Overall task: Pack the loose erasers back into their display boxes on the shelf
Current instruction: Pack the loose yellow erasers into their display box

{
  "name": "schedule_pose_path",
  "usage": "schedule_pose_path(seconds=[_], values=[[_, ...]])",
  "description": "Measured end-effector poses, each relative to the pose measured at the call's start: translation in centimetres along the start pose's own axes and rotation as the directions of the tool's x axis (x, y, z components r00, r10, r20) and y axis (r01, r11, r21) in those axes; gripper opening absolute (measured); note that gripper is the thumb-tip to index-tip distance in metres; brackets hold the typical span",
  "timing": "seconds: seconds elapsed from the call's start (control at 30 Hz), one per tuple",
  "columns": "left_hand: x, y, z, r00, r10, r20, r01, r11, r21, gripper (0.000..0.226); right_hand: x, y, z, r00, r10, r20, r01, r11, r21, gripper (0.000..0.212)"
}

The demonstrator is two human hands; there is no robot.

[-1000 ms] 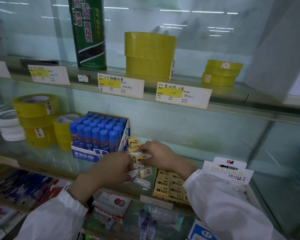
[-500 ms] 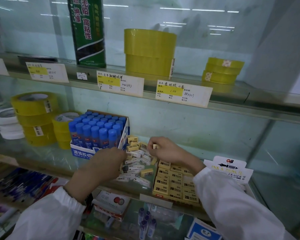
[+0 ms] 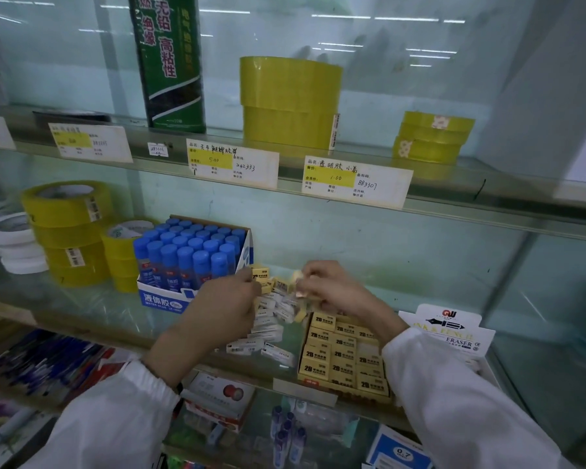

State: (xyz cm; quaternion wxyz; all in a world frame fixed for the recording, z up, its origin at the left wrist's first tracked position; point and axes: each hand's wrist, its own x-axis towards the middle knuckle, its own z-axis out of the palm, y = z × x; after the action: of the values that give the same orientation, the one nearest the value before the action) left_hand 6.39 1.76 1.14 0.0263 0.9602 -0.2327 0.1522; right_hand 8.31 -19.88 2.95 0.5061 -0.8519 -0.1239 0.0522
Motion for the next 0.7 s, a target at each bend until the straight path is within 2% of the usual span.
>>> schedule_pose_path(seconds=[0.07,0.1,0.17,0.23,0.27,0.33,0.4,0.43,0.5,0.53,0.57,0.6,0.63,0.67,0.7], values=[[0.3,0.7,0.6,1.000,-0.003,0.020,0.001,0.995,0.105,0.033,0.5,0.3,-0.7,0.989,0.138,-0.054,-0.103,0.901,0.422,0.005],[0.5,1.0,0.7,0.999,-0.013,0.047,0.007,0.991,0.131,0.033,0.6,0.5,-0.9,0.978,0.202,-0.047,-0.146,0.831,0.536,0.007],[0.8,1.4,1.2,0.996,-0.034,0.088,0.023,0.991,0.129,0.030,0.5,0.8,-1.3,0.963,0.269,-0.024,-0.202,0.777,0.596,0.015],[1.1,1.3,1.5,0.995,-0.054,0.086,0.046,0.995,0.091,0.030,0.3,1.0,-1.5,0.963,0.268,-0.008,-0.216,0.793,0.569,0.023],[1.3,1.2,1.7,0.994,-0.065,0.087,0.060,0.996,0.065,0.032,0.3,1.1,-1.6,0.965,0.260,-0.030,-0.212,0.847,0.488,0.024],[1.5,0.9,2.1,0.991,-0.089,0.102,0.090,0.996,-0.006,0.034,0.3,1.5,-1.6,0.979,0.164,-0.122,-0.153,0.984,0.097,0.019],[1.5,0.8,2.2,0.990,-0.106,0.090,0.111,0.993,-0.050,0.030,0.7,2.3,-1.2,0.993,-0.019,-0.118,-0.018,0.955,-0.297,0.013],[1.5,0.7,2.2,0.992,-0.118,0.045,0.122,0.987,-0.102,0.027,0.8,2.6,-0.9,0.994,-0.064,-0.094,0.022,0.919,-0.392,0.011],[1.4,0.8,2.1,0.977,-0.189,-0.097,0.142,0.921,-0.363,0.020,1.0,2.8,-0.3,0.994,-0.080,-0.071,0.039,0.889,-0.457,0.017],[1.3,1.1,1.8,0.951,-0.285,-0.119,0.166,0.797,-0.581,0.019,1.1,2.8,0.0,0.996,-0.069,-0.058,0.032,0.873,-0.486,0.024],[1.3,1.3,1.5,0.918,-0.396,-0.033,0.205,0.542,-0.815,0.019,1.2,2.8,0.2,0.998,-0.058,-0.033,0.032,0.847,-0.531,0.032],[1.5,1.6,1.0,0.887,-0.438,0.143,0.235,0.165,-0.958,0.020,1.3,2.8,0.3,0.999,-0.049,-0.005,0.037,0.815,-0.579,0.040],[1.6,1.7,0.7,0.865,-0.388,0.319,0.254,-0.209,-0.944,0.022,1.3,2.6,0.5,0.999,-0.041,0.014,0.041,0.789,-0.612,0.045],[1.8,1.8,0.4,0.852,-0.289,0.437,0.264,-0.483,-0.835,0.026,1.3,2.5,0.6,0.999,-0.033,0.021,0.039,0.780,-0.624,0.048],[1.9,1.7,0.3,0.846,-0.186,0.500,0.277,-0.647,-0.710,0.029,1.3,2.4,0.7,1.000,-0.024,0.021,0.032,0.784,-0.620,0.048]])
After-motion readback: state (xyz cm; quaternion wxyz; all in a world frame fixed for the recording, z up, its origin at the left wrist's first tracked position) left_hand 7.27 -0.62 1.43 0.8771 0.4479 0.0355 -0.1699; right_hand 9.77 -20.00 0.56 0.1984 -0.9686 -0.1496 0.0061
